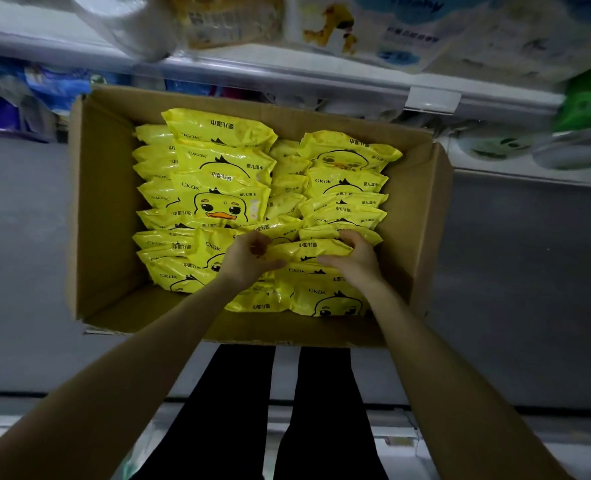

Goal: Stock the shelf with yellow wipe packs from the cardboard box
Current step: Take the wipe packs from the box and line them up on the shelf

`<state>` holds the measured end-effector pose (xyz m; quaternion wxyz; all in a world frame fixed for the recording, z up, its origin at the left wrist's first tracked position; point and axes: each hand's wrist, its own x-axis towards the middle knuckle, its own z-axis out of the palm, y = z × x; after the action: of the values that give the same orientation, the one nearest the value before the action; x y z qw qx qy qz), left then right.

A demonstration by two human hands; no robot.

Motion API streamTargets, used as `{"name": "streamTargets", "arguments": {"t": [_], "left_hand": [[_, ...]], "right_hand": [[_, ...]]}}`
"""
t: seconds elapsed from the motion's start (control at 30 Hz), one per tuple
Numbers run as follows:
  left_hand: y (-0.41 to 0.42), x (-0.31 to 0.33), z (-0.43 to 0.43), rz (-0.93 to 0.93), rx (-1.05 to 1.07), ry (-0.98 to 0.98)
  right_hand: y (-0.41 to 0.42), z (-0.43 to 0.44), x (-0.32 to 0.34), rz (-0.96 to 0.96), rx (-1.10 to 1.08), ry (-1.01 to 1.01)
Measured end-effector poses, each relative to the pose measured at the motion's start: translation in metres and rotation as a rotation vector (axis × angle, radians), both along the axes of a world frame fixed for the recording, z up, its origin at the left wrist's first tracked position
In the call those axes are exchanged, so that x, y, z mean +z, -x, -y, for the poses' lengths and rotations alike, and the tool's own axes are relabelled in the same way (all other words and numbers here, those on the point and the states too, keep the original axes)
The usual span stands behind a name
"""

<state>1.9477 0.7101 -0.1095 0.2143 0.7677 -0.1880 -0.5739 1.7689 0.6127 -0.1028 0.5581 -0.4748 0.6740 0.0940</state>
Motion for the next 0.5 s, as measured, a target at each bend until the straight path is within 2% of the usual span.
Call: {"name": "streamTargets", "arguments": {"t": [0.1,0.5], "left_hand": [[0.006,0.003,-0.006,0.060,0.039,-0.012],[0.029,-0.006,-0.008,-0.191,0.008,-0.114]], "right_hand": [[-0.001,0.004,0.004,0.005,-0.031,0.017],[0.019,0.019,0.015,0.002,-0.188,0.050]]}}
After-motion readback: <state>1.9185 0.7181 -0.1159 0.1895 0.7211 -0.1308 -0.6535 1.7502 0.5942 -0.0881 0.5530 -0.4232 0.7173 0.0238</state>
